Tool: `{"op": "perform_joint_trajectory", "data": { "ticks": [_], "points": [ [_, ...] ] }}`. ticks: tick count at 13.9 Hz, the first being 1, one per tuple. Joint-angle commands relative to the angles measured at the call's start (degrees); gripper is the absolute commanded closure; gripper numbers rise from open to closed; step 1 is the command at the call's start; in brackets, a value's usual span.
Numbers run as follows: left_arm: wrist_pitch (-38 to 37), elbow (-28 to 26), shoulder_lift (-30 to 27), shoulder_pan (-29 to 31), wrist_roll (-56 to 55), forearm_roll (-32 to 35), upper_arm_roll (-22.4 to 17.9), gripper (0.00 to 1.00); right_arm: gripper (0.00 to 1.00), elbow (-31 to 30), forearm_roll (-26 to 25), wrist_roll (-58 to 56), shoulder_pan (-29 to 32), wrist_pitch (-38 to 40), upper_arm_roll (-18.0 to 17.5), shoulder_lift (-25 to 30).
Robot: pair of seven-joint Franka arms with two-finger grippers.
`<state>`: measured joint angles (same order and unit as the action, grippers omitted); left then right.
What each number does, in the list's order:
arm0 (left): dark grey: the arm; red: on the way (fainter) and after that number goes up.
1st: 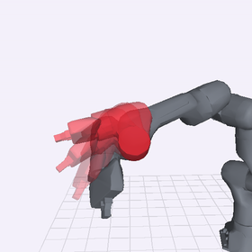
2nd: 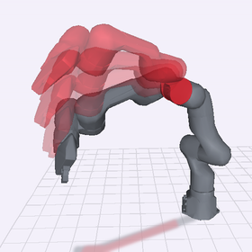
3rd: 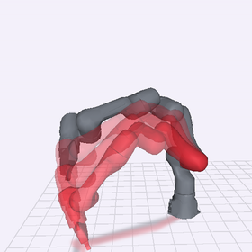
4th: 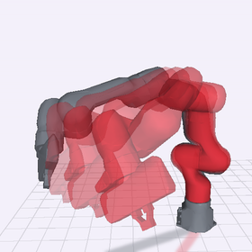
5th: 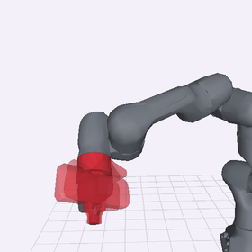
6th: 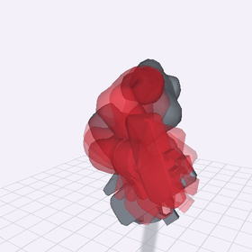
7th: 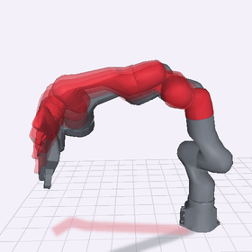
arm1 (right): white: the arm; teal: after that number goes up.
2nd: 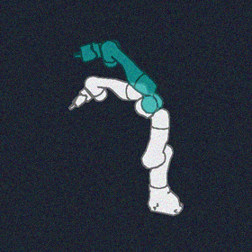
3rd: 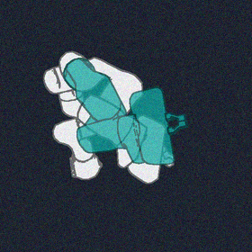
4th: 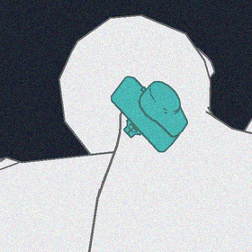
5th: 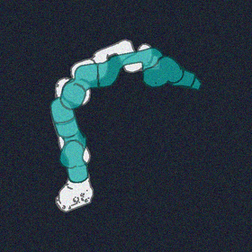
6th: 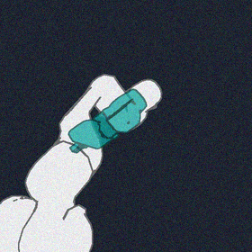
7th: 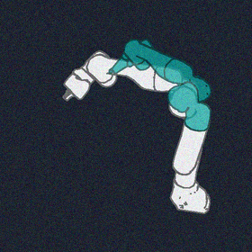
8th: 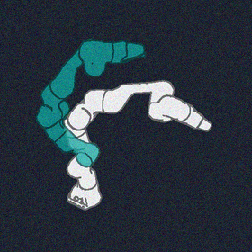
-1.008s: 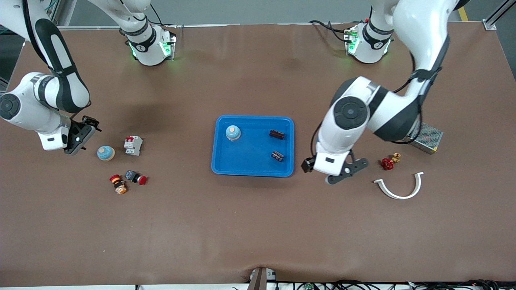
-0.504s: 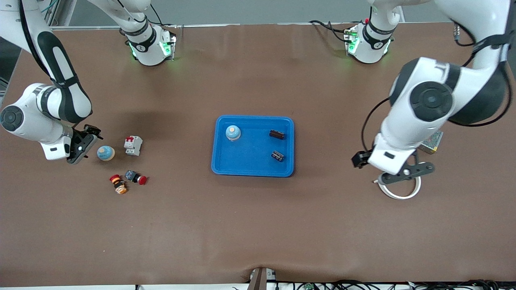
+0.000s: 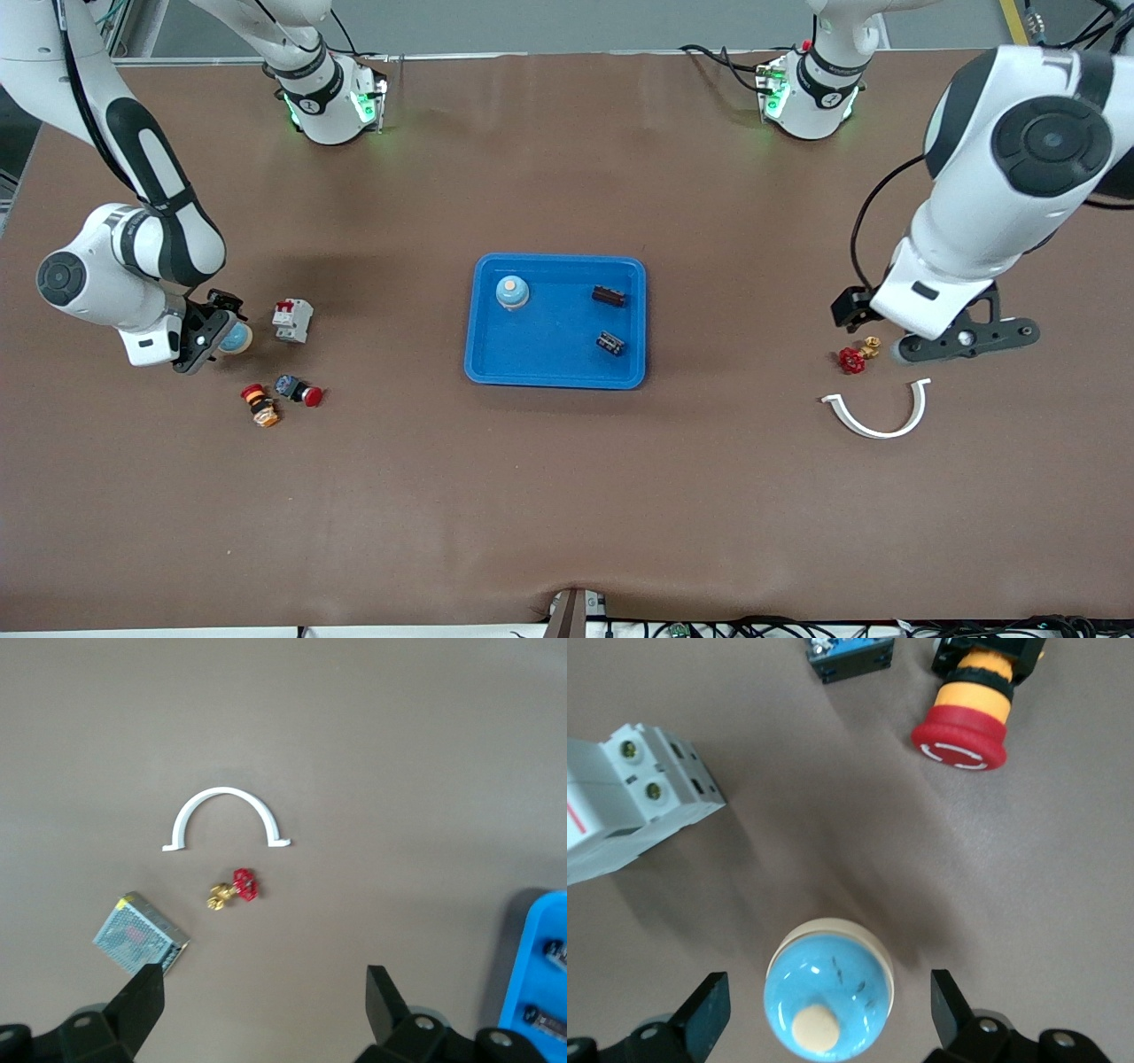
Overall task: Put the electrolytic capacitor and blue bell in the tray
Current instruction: 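Grasp the second bell with the right gripper while the left gripper withdraws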
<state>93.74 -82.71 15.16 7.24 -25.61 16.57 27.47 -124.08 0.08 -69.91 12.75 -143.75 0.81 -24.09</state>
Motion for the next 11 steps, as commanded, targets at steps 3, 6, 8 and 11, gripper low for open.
{"op": "perform_joint_trajectory", "data": {
  "ticks": [3,6,8,11],
  "points": [
    [-1.2,-2.3,-6.2,2.7,9.3,-8.3,-3.9,0.00,0.00,0.2,1.2,-1.1,-0.4,-2.1,0.2,-2.0],
    [-3.8,-3.2,-9.6,-3.1,12.7,-9.5,-12.0,0.00,0.00,-0.6,1.1,-1.3,-0.3,-2.6,0.2,-2.2],
    [-5.8,-3.4,-11.4,-6.1,13.8,-11.5,-17.0,0.00,0.00,-1.8,1.1,-1.4,-0.2,-3.8,0.3,-2.2],
    [-5.9,-6.0,-14.4,-8.1,14.9,-12.8,-19.9,0.00,0.00,-1.8,1.1,-3.6,0.3,-3.8,0.3,-2.1]
  ]
}}
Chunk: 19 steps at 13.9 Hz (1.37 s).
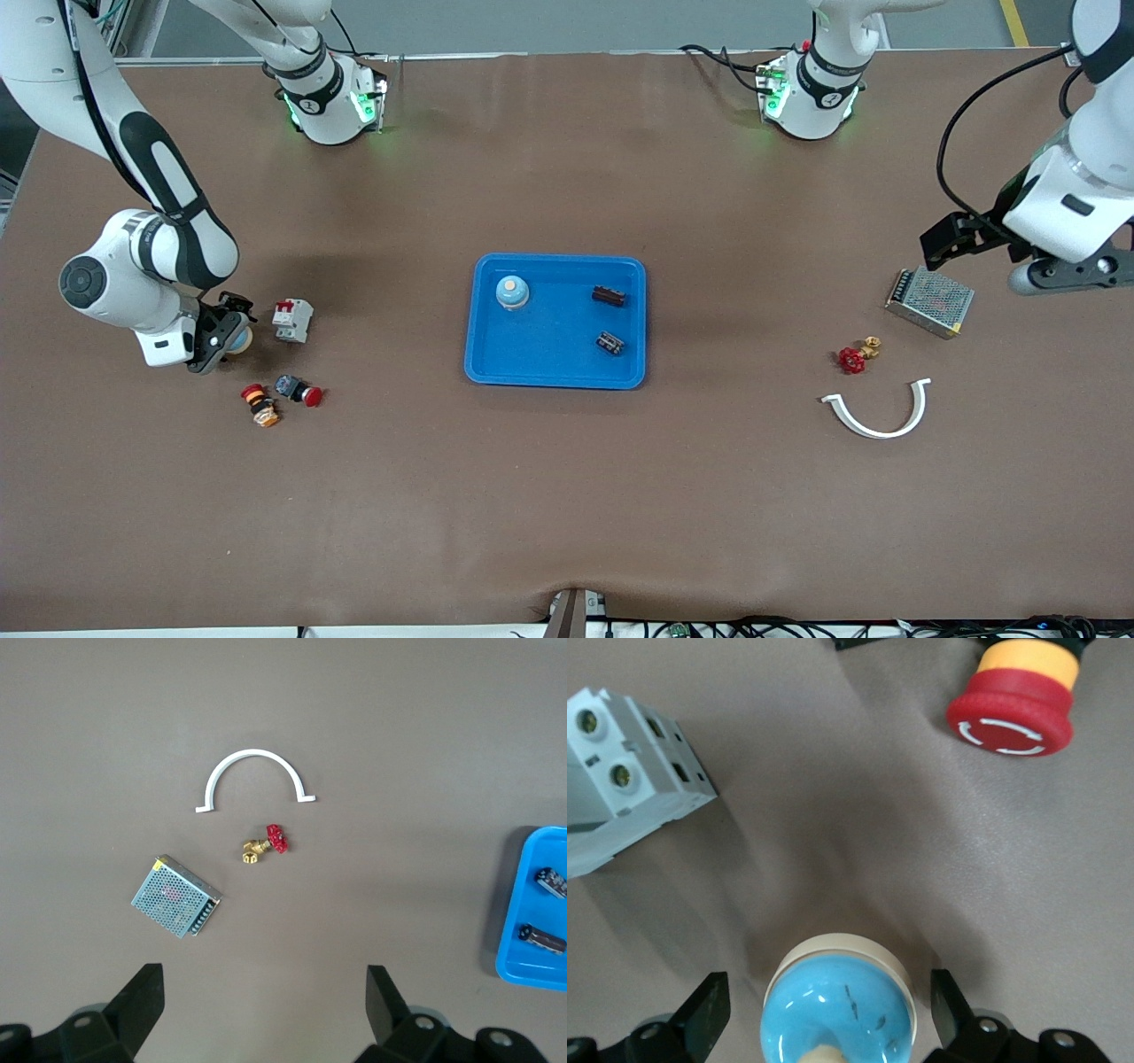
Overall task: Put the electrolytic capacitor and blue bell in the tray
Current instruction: 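Lift the second blue bell with the right gripper toward the tray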
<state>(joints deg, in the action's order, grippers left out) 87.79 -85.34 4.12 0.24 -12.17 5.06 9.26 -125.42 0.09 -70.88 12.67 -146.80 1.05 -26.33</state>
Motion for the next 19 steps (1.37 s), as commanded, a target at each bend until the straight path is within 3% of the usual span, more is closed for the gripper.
{"op": "perform_joint_trajectory", "data": {
  "ticks": [1,7,8,12,14,17,19],
  "points": [
    [0.0,-3.4,-3.5,-0.8,1.4,-2.0,-1.8,0.00,0.00,-0.4,1.1,-3.1,0.5,-0.8,0.1,0.1],
    [-1.4,-2.4,-3.8,-0.5,1.0,-2.8,-1.7,0.00,0.00,-0.3,1.1,-4.0,1.3,-0.5,0.1,0.1],
    [-1.4,-1.3,-3.7,-0.2,1.4,-2.7,-1.8,0.00,0.06,-0.3,1.1,-4.1,1.3,-0.5,0.1,0.1],
    [-1.5,1.1,-2.1,0.6,1.5,-2.6,-1.8,0.00,0.50,-0.2,1.1,-4.2,1.3,-0.2,0.1,0.1],
    [-1.5,1.1,-2.0,1.3,1.4,-2.9,-1.8,0.00,0.65,-0.1,1.1,-4.0,1.2,-0.1,0.0,0.1],
    [-1.5,1.6,-1.4,1.3,1.2,-2.7,-1.8,0.00,0.66,0.1,1.1,-3.4,1.0,0.5,0.0,0.3],
    [-1.5,1.6,-1.4,1.4,1.4,-2.5,-1.8,0.00,0.66,1.9,1.2,-3.2,0.6,4.8,-0.1,0.8]
  ]
}}
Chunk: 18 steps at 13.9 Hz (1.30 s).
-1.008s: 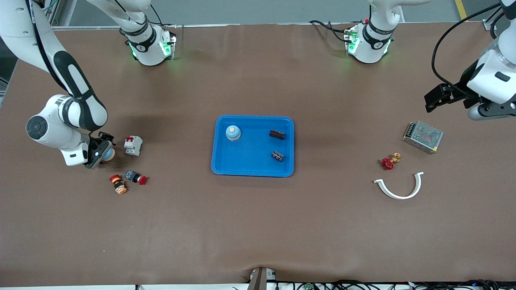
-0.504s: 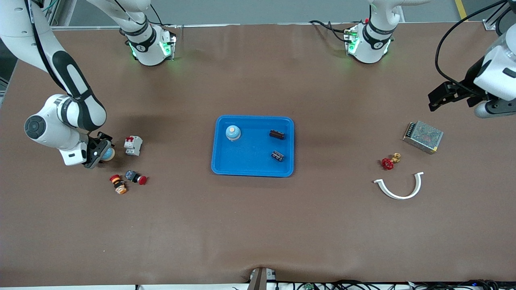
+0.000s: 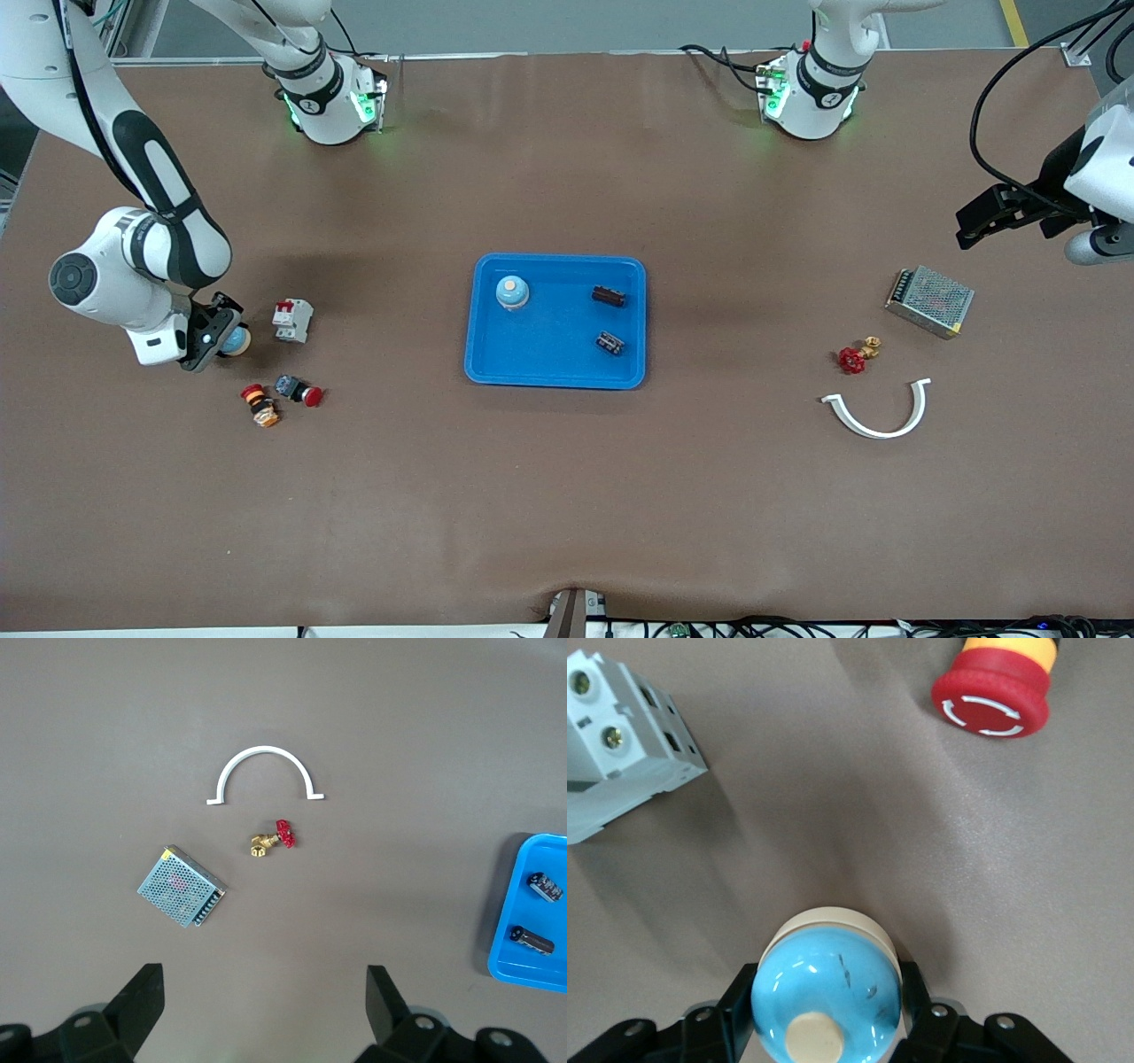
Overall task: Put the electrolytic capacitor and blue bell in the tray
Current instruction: 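Lift the second blue bell with the right gripper toward the tray, then lower the bell into the tray beside the first bell, open the right gripper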
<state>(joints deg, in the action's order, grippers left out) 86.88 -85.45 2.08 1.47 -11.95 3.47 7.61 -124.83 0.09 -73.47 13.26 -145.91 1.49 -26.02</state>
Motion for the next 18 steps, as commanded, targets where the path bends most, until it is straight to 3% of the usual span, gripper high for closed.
{"op": "perform_joint_trajectory", "data": {
  "ticks": [1,6,9,15,18],
  "points": [
    [-0.6,1.7,0.6,0.2,1.2,-1.2,-0.1,0.00,0.66,2.8,1.4,0.6,-0.2,7.8,-0.6,0.9],
    [-0.4,1.7,0.4,0.2,1.4,-1.5,0.0,0.00,0.66,13.4,1.7,10.5,-4.6,28.3,-0.7,4.4],
    [-0.2,1.7,0.2,0.0,2.3,-3.0,0.4,0.00,0.66,19.3,7.4,17.8,-7.6,38.0,-0.6,4.4],
    [-0.7,-0.2,-1.2,0.6,9.0,-4.2,0.1,0.00,0.66,20.6,15.5,46.9,-22.0,38.1,-0.7,6.2],
    [-1.0,-1.2,-2.2,1.3,7.8,-3.9,0.6,0.00,0.66,21.6,16.3,63.7,-30.1,34.5,-0.6,6.2]
  ]
}}
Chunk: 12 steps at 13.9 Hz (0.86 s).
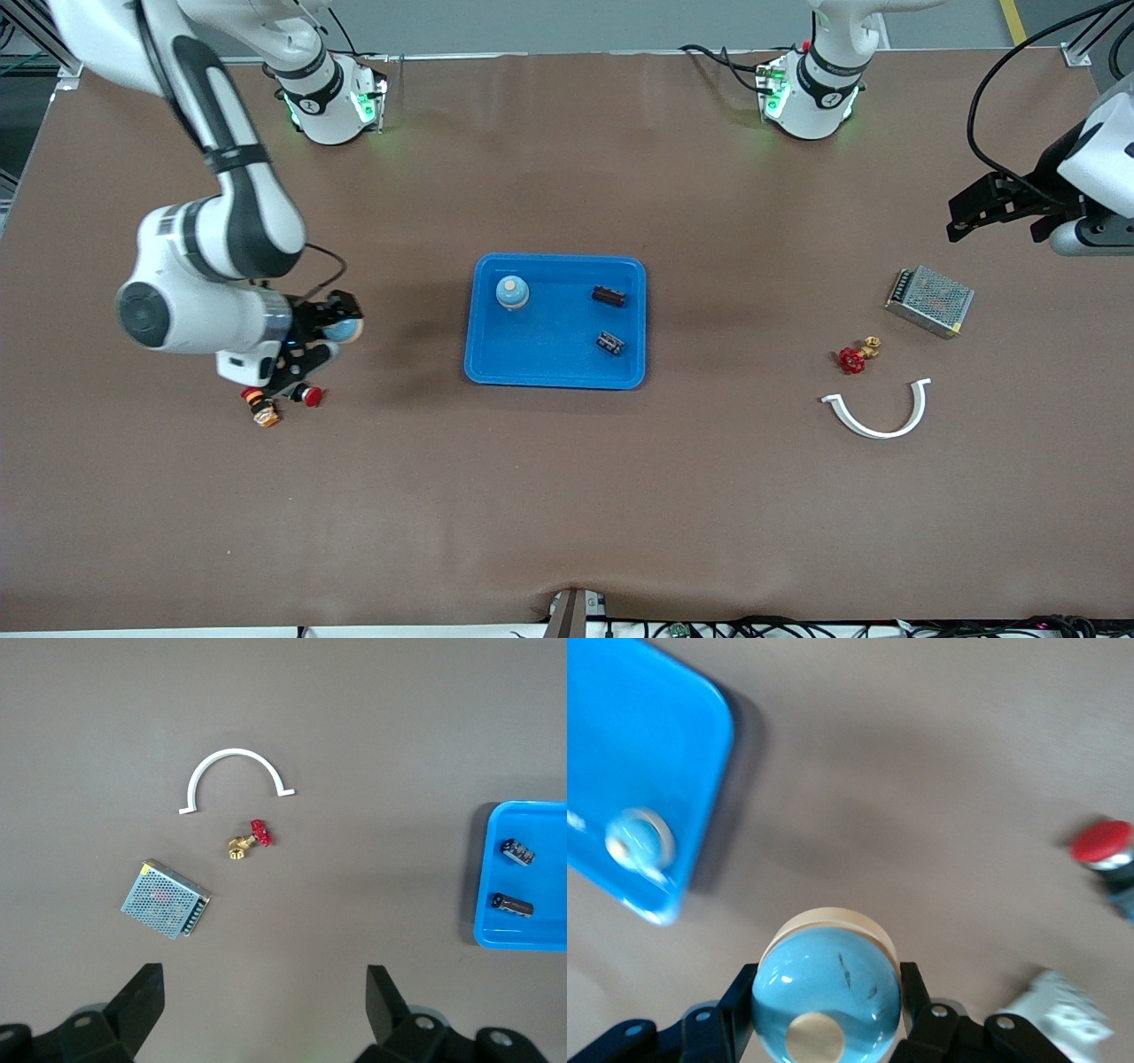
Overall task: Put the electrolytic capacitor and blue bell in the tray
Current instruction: 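Lower the bell into the tray beside the first bell, open the right gripper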
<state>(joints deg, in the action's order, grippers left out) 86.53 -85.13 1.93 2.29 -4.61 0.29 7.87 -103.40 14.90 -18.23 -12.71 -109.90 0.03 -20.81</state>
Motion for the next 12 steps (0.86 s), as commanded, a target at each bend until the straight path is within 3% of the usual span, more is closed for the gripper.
{"op": "perform_joint_trajectory", "data": {
  "ticks": [1,5,12],
  "points": [
    [-0.7,-2.2,-2.3,0.5,0.4,-0.7,0.3,0.00,0.66,0.1,1.4,14.7,-6.9,-3.8,0.8,0.9],
    [-1.0,-4.4,-4.1,0.8,-0.4,-0.7,0.2,0.00,0.66,0.1,0.9,34.1,-15.8,-13.6,0.9,-0.3],
    [-1.2,-4.2,-4.0,0.7,-3.5,-0.5,0.2,0.00,0.65,-0.1,0.7,44.9,-22.7,-27.5,1.0,-7.7]
  ]
}}
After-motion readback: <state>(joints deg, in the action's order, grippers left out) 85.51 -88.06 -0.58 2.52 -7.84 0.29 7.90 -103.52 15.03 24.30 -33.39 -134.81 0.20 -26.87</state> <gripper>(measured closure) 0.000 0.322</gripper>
